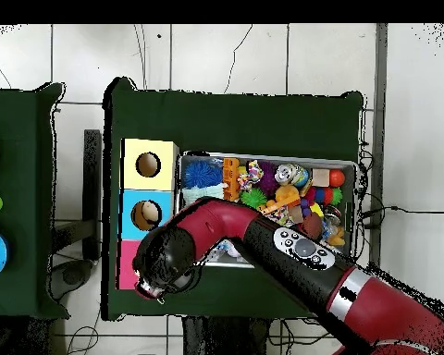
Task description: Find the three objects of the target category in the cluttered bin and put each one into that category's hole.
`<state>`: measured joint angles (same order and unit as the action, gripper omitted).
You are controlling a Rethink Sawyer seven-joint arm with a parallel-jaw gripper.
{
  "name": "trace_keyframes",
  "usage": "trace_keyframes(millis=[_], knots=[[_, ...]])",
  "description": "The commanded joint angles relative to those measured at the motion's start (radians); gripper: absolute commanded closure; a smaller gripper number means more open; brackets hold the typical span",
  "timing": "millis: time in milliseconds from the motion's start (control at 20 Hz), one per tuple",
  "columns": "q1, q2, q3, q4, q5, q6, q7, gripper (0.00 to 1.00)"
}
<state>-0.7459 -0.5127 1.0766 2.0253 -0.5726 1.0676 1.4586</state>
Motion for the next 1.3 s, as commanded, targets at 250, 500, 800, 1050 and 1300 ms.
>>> trace_keyframes(millis=[250,500,800,1050,1300], knots=[[0.021,-0.012,-0.123,-0.113,-0.08,-0.034,-0.034,1.0],[0.034,-0.019,-0.138,-0.104,-0.098,-0.045,-0.03,1.0],[0.063,0.001,-0.155,-0.116,-0.092,-0.062,-0.01,1.0],[0.087,0.012,-0.169,-0.122,-0.095,-0.076,0.005,1.0],[0.117,0.009,-0.172,-0.138,-0.061,-0.107,0.063,1.0]])
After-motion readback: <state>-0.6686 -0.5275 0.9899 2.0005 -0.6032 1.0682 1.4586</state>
